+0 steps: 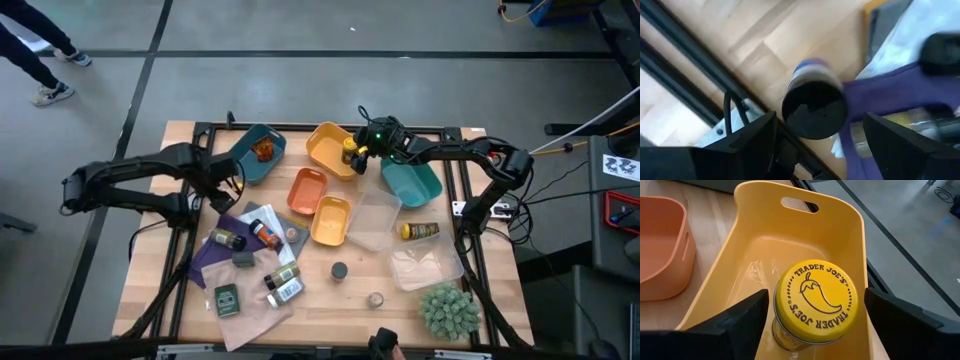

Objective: Sort spices by type
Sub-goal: Put the black seasoning bottle into the left white bin

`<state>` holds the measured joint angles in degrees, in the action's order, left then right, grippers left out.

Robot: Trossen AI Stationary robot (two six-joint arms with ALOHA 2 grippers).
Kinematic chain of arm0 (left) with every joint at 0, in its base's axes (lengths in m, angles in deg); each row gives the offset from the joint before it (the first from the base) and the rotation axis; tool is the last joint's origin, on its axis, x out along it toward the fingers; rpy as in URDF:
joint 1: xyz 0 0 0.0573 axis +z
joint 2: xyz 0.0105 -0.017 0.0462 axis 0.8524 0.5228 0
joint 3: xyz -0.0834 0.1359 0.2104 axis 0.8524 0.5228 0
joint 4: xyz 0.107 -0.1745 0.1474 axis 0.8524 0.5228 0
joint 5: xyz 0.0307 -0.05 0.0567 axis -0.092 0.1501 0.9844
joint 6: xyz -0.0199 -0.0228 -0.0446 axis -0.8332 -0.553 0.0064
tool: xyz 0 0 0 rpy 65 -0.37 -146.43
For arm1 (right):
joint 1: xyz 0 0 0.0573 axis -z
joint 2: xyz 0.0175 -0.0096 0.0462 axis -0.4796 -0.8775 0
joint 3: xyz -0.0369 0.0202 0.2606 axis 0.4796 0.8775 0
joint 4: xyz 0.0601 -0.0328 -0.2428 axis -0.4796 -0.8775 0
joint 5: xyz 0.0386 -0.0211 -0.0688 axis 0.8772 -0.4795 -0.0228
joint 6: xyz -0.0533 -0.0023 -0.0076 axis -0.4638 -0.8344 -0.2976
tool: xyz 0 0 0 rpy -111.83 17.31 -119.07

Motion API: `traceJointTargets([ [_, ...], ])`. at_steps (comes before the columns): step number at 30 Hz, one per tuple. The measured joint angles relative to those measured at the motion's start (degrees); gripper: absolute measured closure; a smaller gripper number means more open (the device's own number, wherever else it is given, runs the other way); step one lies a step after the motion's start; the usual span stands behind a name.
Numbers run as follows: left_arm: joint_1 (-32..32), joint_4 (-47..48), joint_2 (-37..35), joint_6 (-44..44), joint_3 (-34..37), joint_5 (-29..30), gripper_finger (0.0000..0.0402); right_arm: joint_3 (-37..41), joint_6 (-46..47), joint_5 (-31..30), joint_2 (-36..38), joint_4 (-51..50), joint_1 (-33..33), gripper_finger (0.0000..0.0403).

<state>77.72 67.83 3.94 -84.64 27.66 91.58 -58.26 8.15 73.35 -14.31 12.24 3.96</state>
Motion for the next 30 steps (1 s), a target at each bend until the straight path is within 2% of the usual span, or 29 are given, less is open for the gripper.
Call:
traceJointTargets([
  [4,0.0,1.0,0.6,-1.0,1.7,0.6,0.0121,0.0,0.0,0.0,0.0,0.0,0.0,0.0077],
  [30,0.0,0.7,2.1,-2.5,1.7,1.5,0.0121,0.0,0.0,0.0,0.0,0.2,0.0,0.0077],
])
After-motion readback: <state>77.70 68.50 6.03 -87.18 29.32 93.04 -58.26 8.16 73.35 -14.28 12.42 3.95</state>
